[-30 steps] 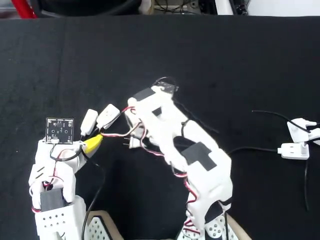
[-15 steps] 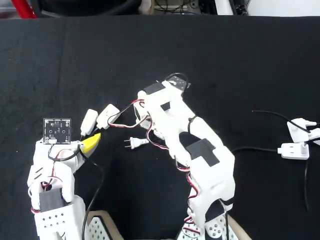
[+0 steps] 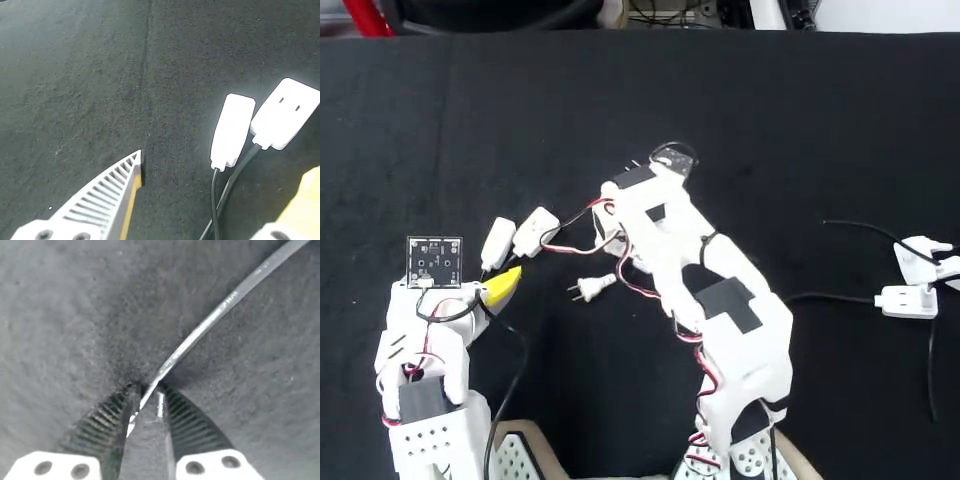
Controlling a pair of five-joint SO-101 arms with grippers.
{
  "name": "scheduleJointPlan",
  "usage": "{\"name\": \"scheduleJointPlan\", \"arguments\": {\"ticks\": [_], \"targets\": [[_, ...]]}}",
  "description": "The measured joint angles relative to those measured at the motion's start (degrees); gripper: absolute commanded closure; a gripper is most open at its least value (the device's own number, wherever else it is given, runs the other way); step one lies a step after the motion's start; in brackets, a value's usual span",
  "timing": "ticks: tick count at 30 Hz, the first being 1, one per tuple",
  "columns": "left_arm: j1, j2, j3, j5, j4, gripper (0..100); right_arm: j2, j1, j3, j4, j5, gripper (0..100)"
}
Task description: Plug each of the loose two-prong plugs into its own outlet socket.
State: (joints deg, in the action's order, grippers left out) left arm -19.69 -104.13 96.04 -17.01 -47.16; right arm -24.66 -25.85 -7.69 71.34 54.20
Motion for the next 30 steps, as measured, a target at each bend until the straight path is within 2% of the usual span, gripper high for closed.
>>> {"name": "scheduleJointPlan", "arguments": {"ticks": [7,14,19,25,30], "targets": [[0.0,0.0,0.0,0.0,0.0,54,0.0,2.02,1.93,2.46,-8.97,98.7],[0.0,0.0,0.0,0.0,0.0,54,0.0,10.55,9.23,5.19,-29.54,98.5],[0.0,0.0,0.0,0.0,0.0,54,0.0,11.43,9.93,5.19,-40.26,98.3],[0.0,0.0,0.0,0.0,0.0,54,-0.09,8.44,8.88,5.27,-41.58,97.9],[0.0,0.0,0.0,0.0,0.0,54,-0.09,8.44,8.88,6.07,-37.27,84.4]]}}
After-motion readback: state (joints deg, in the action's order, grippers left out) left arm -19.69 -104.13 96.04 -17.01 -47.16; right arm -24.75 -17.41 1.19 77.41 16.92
